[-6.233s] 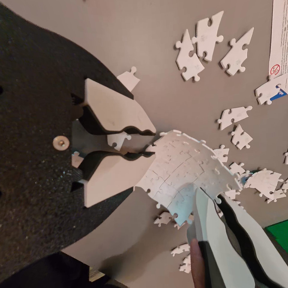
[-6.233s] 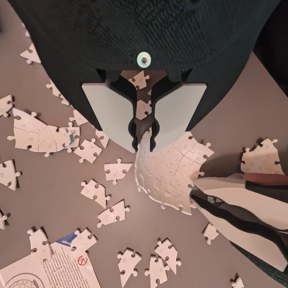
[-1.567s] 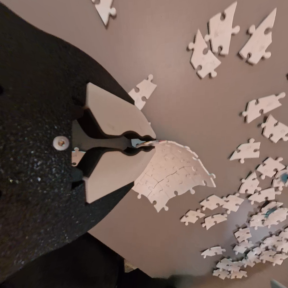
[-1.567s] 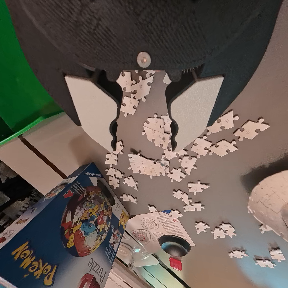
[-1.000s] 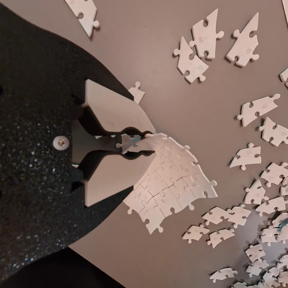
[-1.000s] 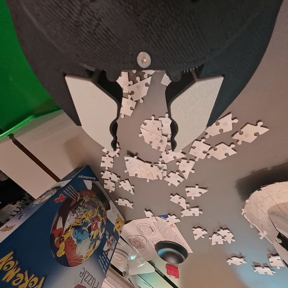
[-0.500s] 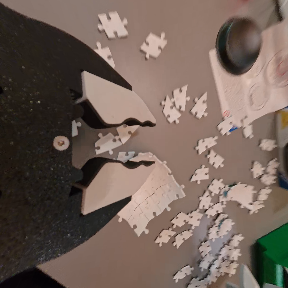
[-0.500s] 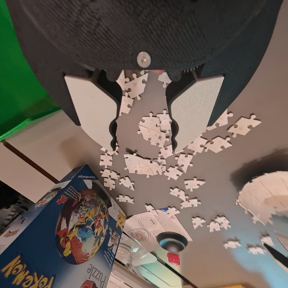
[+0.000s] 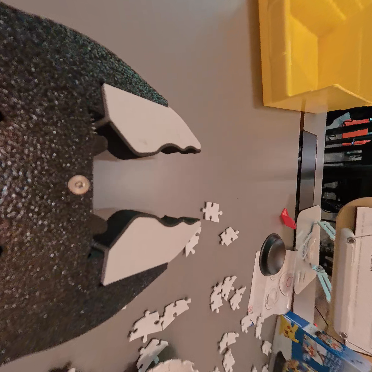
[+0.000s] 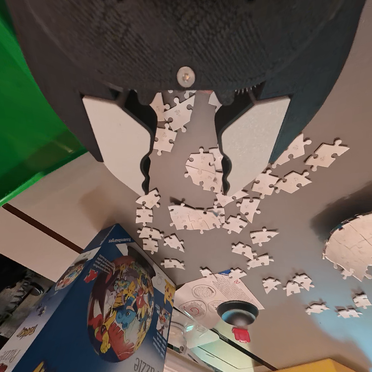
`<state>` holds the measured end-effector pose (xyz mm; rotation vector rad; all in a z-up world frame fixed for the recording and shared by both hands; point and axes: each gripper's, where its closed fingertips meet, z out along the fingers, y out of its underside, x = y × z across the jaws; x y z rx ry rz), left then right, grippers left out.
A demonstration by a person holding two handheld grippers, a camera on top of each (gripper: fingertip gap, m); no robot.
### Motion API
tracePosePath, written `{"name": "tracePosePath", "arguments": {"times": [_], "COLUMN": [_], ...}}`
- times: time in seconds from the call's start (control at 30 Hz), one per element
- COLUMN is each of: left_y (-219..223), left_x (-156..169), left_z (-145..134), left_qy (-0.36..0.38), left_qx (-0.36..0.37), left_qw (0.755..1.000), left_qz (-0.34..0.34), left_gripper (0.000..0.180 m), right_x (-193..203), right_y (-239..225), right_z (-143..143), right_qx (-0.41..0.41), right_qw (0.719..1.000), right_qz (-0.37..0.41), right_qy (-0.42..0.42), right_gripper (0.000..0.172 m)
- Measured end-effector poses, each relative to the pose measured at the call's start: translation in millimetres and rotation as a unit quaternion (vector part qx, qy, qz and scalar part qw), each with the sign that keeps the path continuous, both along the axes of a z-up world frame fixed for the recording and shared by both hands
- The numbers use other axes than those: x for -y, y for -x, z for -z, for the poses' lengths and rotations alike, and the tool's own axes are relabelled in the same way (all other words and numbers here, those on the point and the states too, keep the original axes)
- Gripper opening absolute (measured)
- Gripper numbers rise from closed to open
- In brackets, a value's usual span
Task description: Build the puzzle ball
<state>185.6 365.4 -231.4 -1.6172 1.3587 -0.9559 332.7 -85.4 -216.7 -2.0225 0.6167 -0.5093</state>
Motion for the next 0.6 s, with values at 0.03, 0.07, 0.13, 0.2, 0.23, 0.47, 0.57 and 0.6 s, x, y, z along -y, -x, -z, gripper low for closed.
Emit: {"name": "tracePosePath", "arguments": {"times": [0.03, 0.07, 0.13, 0.2, 0.23, 0.47, 0.57, 0.6], "left_y": [0.7, 0.7, 0.3, -0.5, -0.6, -2.7, -3.1, -3.4], "left_x": [0.1, 0.5, 0.6, 3.0, 3.6, 10.4, 13.6, 14.9], "left_z": [-1.3, -2.6, -2.8, -1.7, -1.4, 5.4, 5.6, 6.5], "left_qy": [0.007, 0.008, 0.010, 0.013, 0.013, 0.034, 0.018, 0.012], "left_qx": [0.005, 0.010, 0.012, 0.009, 0.009, -0.011, -0.014, -0.017], "left_qw": [1.000, 1.000, 1.000, 1.000, 1.000, 0.998, 0.998, 0.998], "left_qz": [0.003, 0.006, 0.009, 0.019, 0.021, 0.049, 0.055, 0.058], "left_gripper": [0.060, 0.060, 0.060, 0.060, 0.060, 0.061, 0.059, 0.059], "right_x": [-0.4, -0.7, -0.3, 1.2, 2.4, 10.0, 10.4, 10.3], "right_y": [0.2, 0.6, 1.0, 0.8, 0.4, -3.2, -3.3, -3.4], "right_z": [-1.4, -2.1, -2.3, -2.9, -3.5, -10.5, -10.5, -10.9], "right_qx": [0.002, 0.002, 0.005, 0.010, 0.012, 0.026, 0.028, 0.029], "right_qw": [1.000, 1.000, 1.000, 1.000, 1.000, 1.000, 0.999, 0.999], "right_qz": [0.000, 0.000, 0.001, 0.003, 0.005, 0.016, 0.015, 0.015], "right_qy": [-0.001, 0.000, 0.007, 0.015, 0.016, 0.001, 0.003, 0.003], "right_gripper": [0.069, 0.069, 0.069, 0.069, 0.069, 0.067, 0.067, 0.067]}}
